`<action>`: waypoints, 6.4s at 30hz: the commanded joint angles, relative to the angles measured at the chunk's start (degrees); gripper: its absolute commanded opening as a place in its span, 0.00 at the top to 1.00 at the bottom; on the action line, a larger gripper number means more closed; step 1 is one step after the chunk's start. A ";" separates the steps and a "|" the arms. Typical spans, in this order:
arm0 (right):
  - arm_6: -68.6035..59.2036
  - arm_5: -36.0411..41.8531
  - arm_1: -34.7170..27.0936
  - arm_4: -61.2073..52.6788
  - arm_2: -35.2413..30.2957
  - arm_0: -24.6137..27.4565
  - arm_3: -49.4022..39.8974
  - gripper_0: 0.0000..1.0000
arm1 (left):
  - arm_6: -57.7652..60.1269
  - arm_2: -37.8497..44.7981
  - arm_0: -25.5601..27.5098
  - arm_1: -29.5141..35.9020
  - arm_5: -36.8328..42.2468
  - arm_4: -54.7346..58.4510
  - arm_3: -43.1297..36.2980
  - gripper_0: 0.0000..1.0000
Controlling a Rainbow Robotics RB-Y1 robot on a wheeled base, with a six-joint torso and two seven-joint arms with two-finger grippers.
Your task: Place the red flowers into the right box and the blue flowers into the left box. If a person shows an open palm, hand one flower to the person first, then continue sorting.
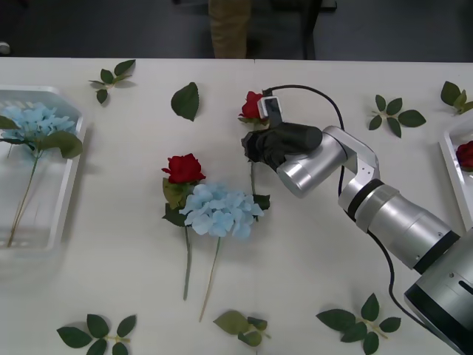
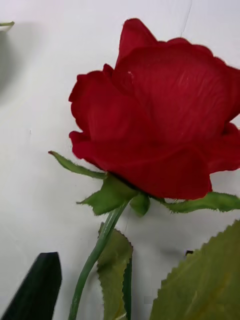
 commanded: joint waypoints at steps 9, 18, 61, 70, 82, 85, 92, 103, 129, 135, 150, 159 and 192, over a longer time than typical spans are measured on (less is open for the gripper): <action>-2.36 -1.86 2.29 7.68 0.17 -2.42 2.17 1.00 | -3.84 -11.57 -10.16 2.18 -12.20 -6.47 11.35 1.00; -1.92 -0.02 1.32 9.44 -3.17 -2.33 1.64 1.00 | -4.36 -11.57 -10.16 2.18 -12.11 -6.30 11.35 0.00; -1.13 17.30 -9.84 7.15 -4.93 -0.57 -18.22 0.23 | 30.62 -29.67 -13.85 -25.06 28.67 -20.97 -29.25 0.00; -0.78 21.69 -11.87 10.23 -5.19 -0.57 -17.17 0.24 | 42.57 -42.59 -14.37 -27.09 22.60 -26.77 -28.81 0.00; -0.25 9.13 -6.15 8.03 -5.10 -0.66 -6.79 0.24 | 52.68 -54.72 -17.19 -27.79 17.95 -30.73 -25.56 0.00; -0.08 9.13 -5.10 9.26 -5.10 -0.75 -6.79 0.24 | 53.03 -56.83 -17.45 -28.05 15.40 -32.05 -23.72 0.00; 0.18 8.07 -2.28 9.44 -5.10 -0.75 -6.71 0.24 | 54.26 -59.73 -20.26 -32.18 12.94 -34.51 -14.93 0.00; -0.69 -3.09 1.93 15.42 -4.93 -1.63 1.91 0.24 | 54.96 -59.82 -23.52 -35.44 10.92 -35.21 -7.37 0.00; -3.33 0.95 1.32 18.05 -5.54 -1.89 7.71 1.00 | 52.68 -59.82 -22.64 -31.48 9.07 -35.12 -7.02 1.00; -3.24 8.86 -0.70 12.43 -5.63 -1.63 2.96 1.00 | 52.50 -59.20 -22.72 -30.25 8.98 -33.98 -7.02 1.00; -1.49 22.31 -16.00 3.90 -5.63 15.51 -29.82 1.00 | 20.51 -29.58 -17.45 -13.37 9.25 -6.21 -23.54 1.00; -0.25 21.87 -24.96 1.97 -7.21 28.17 -44.32 1.00 | -1.20 -16.40 -12.53 -21.46 0.63 3.81 -33.21 1.00; 9.33 39.62 -21.88 -11.48 -23.12 29.13 -58.12 0.11 | -28.62 -38.37 -12.00 -32.53 -45.86 11.90 -30.75 1.00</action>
